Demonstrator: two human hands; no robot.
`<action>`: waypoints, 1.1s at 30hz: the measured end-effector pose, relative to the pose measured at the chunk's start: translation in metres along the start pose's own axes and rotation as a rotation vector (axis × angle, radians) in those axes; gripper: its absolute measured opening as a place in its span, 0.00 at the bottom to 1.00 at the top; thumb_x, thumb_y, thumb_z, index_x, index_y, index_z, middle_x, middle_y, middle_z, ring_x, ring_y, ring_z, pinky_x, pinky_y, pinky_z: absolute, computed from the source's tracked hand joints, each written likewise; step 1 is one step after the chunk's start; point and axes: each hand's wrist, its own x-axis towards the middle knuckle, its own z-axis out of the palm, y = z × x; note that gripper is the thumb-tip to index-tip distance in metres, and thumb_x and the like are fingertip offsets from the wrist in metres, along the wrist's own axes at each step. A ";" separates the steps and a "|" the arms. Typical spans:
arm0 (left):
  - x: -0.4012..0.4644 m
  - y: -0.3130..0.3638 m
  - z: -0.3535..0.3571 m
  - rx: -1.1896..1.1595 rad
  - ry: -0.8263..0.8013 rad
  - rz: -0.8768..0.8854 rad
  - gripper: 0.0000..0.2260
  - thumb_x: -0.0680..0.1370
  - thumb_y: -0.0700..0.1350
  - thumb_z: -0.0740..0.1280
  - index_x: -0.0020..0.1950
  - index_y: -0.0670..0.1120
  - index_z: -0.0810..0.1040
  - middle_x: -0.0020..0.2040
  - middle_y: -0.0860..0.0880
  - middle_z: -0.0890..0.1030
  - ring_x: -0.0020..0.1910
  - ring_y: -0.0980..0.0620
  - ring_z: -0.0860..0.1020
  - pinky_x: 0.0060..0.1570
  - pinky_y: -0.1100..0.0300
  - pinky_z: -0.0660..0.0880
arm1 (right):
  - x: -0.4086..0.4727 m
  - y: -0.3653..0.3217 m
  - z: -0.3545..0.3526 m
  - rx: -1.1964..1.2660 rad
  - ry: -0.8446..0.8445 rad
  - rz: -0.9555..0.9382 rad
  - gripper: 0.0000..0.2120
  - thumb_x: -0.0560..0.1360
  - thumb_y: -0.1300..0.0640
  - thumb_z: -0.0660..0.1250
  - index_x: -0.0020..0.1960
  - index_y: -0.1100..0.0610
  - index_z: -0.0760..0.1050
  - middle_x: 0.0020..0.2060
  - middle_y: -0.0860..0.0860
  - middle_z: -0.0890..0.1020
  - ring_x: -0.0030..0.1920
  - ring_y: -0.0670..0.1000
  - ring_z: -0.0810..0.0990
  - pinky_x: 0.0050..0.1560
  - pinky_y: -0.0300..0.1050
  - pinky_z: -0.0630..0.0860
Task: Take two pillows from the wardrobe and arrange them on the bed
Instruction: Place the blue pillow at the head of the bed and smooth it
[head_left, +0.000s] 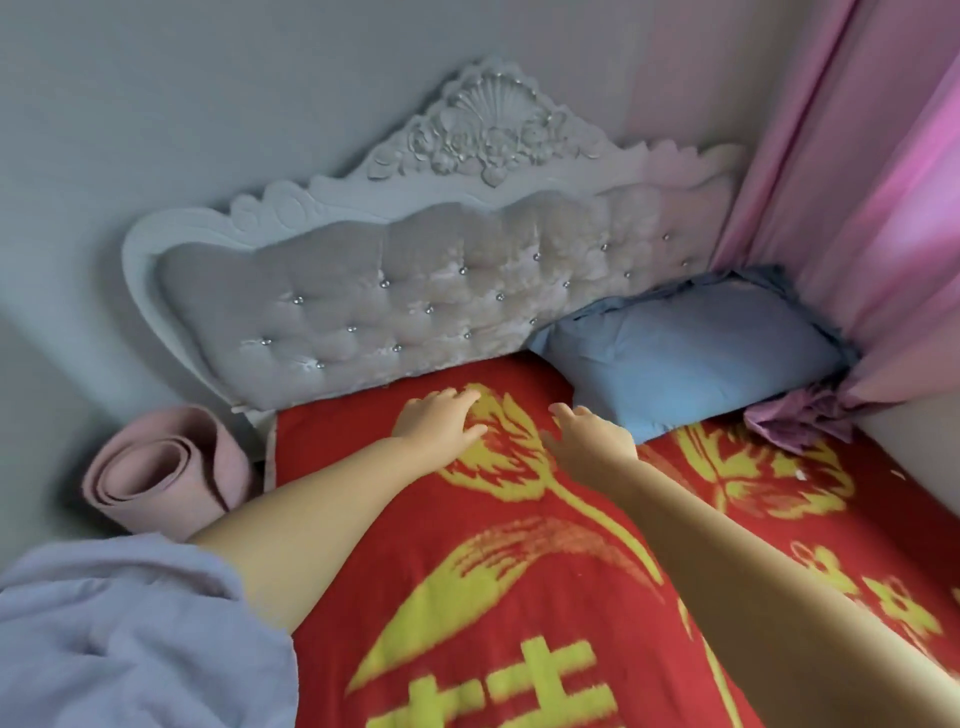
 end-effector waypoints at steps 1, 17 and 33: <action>-0.008 -0.020 -0.001 -0.013 0.013 -0.022 0.21 0.78 0.56 0.61 0.70 0.51 0.67 0.62 0.47 0.77 0.61 0.45 0.75 0.58 0.51 0.71 | 0.002 -0.019 0.004 -0.029 -0.005 -0.029 0.22 0.80 0.43 0.53 0.69 0.53 0.64 0.59 0.55 0.74 0.54 0.60 0.79 0.42 0.49 0.71; -0.155 -0.379 -0.053 -0.129 0.130 -0.110 0.22 0.78 0.55 0.63 0.70 0.48 0.68 0.62 0.44 0.78 0.61 0.43 0.76 0.58 0.50 0.74 | -0.017 -0.374 0.052 -0.050 0.033 -0.020 0.22 0.79 0.43 0.53 0.68 0.53 0.64 0.60 0.55 0.75 0.53 0.60 0.79 0.40 0.49 0.71; -0.197 -0.373 -0.050 -0.167 0.006 0.089 0.21 0.78 0.57 0.60 0.70 0.52 0.68 0.62 0.47 0.76 0.59 0.45 0.76 0.57 0.50 0.74 | -0.103 -0.403 0.060 -0.090 0.111 0.130 0.23 0.80 0.42 0.53 0.70 0.52 0.63 0.64 0.53 0.74 0.57 0.57 0.78 0.39 0.48 0.75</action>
